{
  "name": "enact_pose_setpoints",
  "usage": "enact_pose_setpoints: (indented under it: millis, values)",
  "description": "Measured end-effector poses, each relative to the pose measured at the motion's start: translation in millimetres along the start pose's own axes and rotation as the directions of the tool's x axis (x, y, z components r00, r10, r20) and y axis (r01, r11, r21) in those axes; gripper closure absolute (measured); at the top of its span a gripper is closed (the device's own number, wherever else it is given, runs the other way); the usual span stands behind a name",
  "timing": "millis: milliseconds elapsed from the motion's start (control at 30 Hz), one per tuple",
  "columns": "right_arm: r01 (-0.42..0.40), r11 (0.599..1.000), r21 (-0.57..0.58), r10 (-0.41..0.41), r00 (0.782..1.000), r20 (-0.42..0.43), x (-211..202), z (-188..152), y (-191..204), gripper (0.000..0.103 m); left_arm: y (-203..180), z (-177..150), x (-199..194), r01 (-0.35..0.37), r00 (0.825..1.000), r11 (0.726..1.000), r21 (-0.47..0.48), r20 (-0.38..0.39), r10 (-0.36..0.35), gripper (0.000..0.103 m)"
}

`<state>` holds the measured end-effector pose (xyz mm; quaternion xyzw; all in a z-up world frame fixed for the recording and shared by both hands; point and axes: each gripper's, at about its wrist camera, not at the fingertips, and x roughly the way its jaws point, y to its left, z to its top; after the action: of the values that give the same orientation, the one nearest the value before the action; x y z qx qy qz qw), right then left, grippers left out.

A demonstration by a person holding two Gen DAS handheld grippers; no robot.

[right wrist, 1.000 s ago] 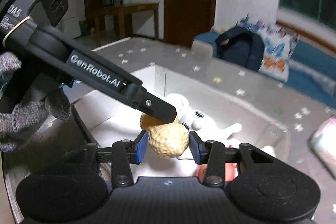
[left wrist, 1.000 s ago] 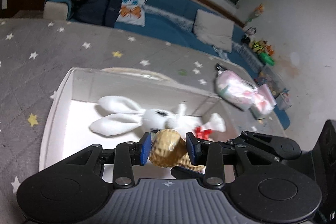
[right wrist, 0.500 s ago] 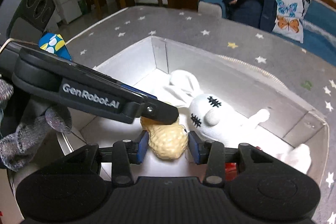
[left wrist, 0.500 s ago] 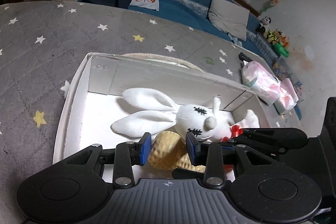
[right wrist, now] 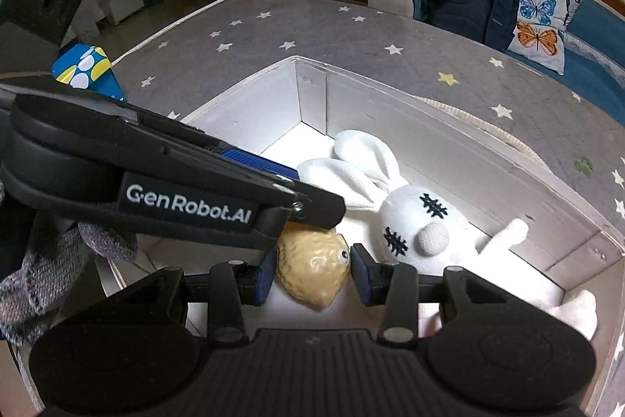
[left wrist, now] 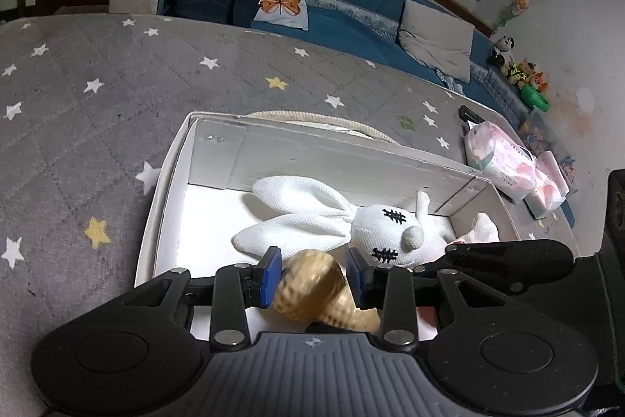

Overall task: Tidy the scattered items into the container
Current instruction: 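Lower the peanut toy into the box and open both tools, then move both tools back toward the green alien toy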

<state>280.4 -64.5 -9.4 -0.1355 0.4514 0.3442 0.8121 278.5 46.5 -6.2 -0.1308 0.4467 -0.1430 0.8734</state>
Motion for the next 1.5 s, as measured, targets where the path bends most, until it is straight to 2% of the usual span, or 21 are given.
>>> enact_pose_setpoints:
  millis: [333, 600, 1100, 1267, 1333, 1500]
  values:
    - [0.008, 1.0, -0.007, -0.007, 0.999, 0.048, -14, -6, 0, 0.06, -8, 0, -15, 0.004, 0.999, 1.0, 0.018, 0.037, -0.004, 0.065]
    - [0.01, 1.0, -0.009, -0.008, 0.993, 0.12, -45, -17, 3, 0.06, -24, -6, -30, 0.02, 0.998, 0.999, 0.038, 0.065, -0.022, 0.065]
    - [0.058, 0.998, -0.028, -0.048, 0.965, 0.258, -109, -57, 19, 0.06, -70, -34, -65, 0.078, 0.99, 0.992, 0.096, 0.108, -0.088, 0.065]
    - [0.082, 0.996, -0.019, -0.072, 0.948, 0.309, -130, -79, 24, 0.06, -86, -50, -79, 0.103, 0.985, 0.988, 0.117, 0.125, -0.117, 0.065]
    - [0.093, 0.996, -0.013, -0.083, 0.941, 0.328, -138, -89, 25, 0.053, -93, -57, -84, 0.12, 0.982, 0.985, 0.127, 0.13, -0.136, 0.065]
    - [0.143, 0.99, -0.012, -0.129, 0.925, 0.358, -155, -120, 30, 0.053, -112, -75, -89, 0.143, 0.978, 0.976, 0.162, 0.13, -0.165, 0.065]
